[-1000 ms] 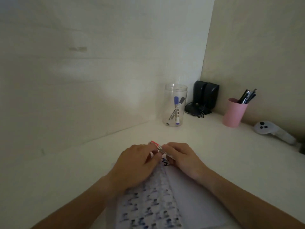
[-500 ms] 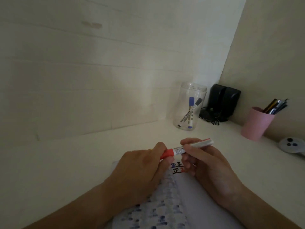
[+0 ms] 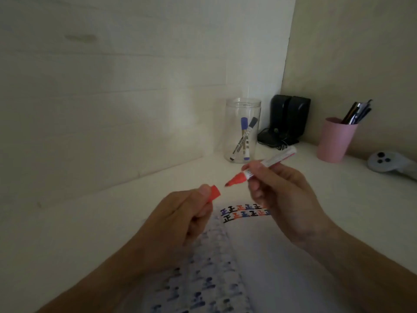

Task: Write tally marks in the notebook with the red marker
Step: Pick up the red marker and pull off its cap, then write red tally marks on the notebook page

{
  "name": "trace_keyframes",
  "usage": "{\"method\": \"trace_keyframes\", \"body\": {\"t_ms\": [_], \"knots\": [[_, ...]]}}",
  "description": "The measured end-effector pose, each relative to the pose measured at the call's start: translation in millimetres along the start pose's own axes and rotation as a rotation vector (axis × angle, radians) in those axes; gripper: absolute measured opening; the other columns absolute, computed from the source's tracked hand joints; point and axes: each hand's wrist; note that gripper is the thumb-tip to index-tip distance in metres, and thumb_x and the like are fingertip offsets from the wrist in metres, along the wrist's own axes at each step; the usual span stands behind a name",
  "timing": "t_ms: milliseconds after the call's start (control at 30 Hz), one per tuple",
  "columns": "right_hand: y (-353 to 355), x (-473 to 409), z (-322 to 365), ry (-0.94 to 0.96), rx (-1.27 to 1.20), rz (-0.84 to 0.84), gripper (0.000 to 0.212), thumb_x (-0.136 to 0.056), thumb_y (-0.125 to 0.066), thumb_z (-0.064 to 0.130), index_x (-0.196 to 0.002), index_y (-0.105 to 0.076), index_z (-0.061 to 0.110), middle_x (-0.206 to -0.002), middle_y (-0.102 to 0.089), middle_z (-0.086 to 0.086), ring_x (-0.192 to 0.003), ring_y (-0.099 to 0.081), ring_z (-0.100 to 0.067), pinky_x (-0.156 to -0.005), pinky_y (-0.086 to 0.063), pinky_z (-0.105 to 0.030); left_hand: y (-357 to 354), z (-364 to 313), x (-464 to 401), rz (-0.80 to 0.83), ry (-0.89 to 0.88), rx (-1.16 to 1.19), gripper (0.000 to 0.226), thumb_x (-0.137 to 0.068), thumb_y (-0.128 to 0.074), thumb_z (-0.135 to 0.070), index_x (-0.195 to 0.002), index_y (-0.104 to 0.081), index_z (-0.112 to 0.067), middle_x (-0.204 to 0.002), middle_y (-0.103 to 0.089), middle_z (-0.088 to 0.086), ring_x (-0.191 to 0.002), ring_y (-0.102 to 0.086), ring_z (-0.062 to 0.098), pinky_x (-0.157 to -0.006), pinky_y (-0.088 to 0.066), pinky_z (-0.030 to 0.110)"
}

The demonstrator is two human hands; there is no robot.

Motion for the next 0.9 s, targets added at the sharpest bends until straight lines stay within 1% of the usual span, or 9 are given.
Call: {"method": "trace_keyframes", "body": {"t_ms": [67,167,233,300,400,500,600,800,900], "knots": [[18,-9,13,0.022,-0.070,-0.185,0.020,-0.091,-0.066,0.018,-0.077,-0.074,0.007,-0.061,-0.061,-0.004,-0.054,-0.050,-0.012,-0.049,-0.041,-0.022,14,6,1,-0.044,-0.032,0.050,0.047,-0.098,-0.038,-0.053,-0.059,-0.038,-0.027,-0.049,-0.033,-0.009,-0.042,-0.024,0.008,-0.043,-0.025,0.019],[22,-11,8,0.060,-0.008,-0.287,0.012,-0.092,-0.066,0.013,-0.086,-0.076,0.008,-0.069,-0.069,-0.006,-0.062,-0.060,-0.014,-0.056,-0.052,-0.022,20,15,2,-0.141,-0.277,-0.505,0.040,-0.101,-0.034,-0.049,-0.069,-0.047,-0.029,-0.063,-0.053,-0.010,-0.056,-0.049,0.009,-0.056,-0.037,0.018],[16,-6,-1,0.079,0.073,-0.286,0.006,-0.089,-0.070,0.010,-0.091,-0.076,0.008,-0.074,-0.071,-0.007,-0.067,-0.065,-0.015,-0.061,-0.055,-0.024,15,16,2,-0.033,-0.350,-0.739,0.028,-0.104,-0.039,-0.045,-0.095,-0.060,-0.029,-0.098,-0.061,-0.016,-0.092,-0.059,0.005,-0.080,-0.045,0.021],[13,-6,4,0.090,0.133,-0.372,0.003,-0.087,-0.073,0.010,-0.088,-0.075,0.012,-0.074,-0.071,-0.006,-0.069,-0.065,-0.016,-0.064,-0.056,-0.027,13,19,2,0.133,-0.340,-0.865,0.028,-0.104,-0.039,-0.052,-0.117,-0.059,-0.036,-0.133,-0.053,-0.018,-0.122,-0.049,0.002,-0.099,-0.038,0.017],[17,-9,20,0.045,0.194,-0.450,0.003,-0.085,-0.074,0.010,-0.083,-0.074,0.012,-0.066,-0.070,-0.003,-0.067,-0.064,-0.018,-0.063,-0.058,-0.028,15,22,4,0.301,-0.294,-0.929,0.036,-0.101,-0.030,-0.065,-0.131,-0.047,-0.053,-0.157,-0.032,-0.023,-0.138,-0.033,-0.003,-0.114,-0.017,0.014],[9,-1,15,-0.085,0.326,-0.269,0.011,-0.083,-0.076,0.008,-0.088,-0.075,-0.001,-0.064,-0.068,-0.007,-0.060,-0.062,-0.016,-0.056,-0.056,-0.025,18,25,4,0.364,-0.304,-0.935,0.039,-0.100,-0.032,-0.068,-0.135,-0.044,-0.059,-0.160,-0.024,-0.028,-0.141,-0.027,-0.009,-0.112,-0.015,0.009],[6,10,-3,-0.147,0.349,-0.219,0.007,-0.080,-0.076,0.004,-0.081,-0.075,-0.003,-0.061,-0.067,-0.010,-0.054,-0.061,-0.015,-0.050,-0.052,-0.024,22,29,-2,0.378,-0.385,-0.929,0.037,-0.099,-0.034,-0.070,-0.131,-0.048,-0.058,-0.156,-0.032,-0.032,-0.139,-0.030,-0.009,-0.111,-0.033,0.026],[9,20,-28,-0.040,0.507,-0.142,0.004,-0.079,-0.072,-0.007,-0.077,-0.071,-0.005,-0.061,-0.067,-0.027,-0.049,-0.060,-0.022,-0.048,-0.053,-0.029,26,36,-11,0.376,-0.424,-0.904,0.035,-0.098,-0.041,-0.068,-0.128,-0.055,-0.054,-0.150,-0.042,-0.032,-0.136,-0.036,-0.006,-0.106,-0.037,0.031],[11,23,-29,-0.005,0.543,-0.146,0.006,-0.078,-0.071,-0.009,-0.073,-0.070,-0.004,-0.058,-0.067,-0.025,-0.047,-0.059,-0.023,-0.048,-0.053,-0.032,26,38,-12,0.372,-0.408,-0.846,0.034,-0.096,-0.046,-0.068,-0.124,-0.059,-0.054,-0.146,-0.046,-0.032,-0.134,-0.037,-0.008,-0.106,-0.039,0.034]]}}
Point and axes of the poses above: each hand's wrist, its own x-axis away from the middle knuckle, its own y-axis out of the back of the hand, z = x × y
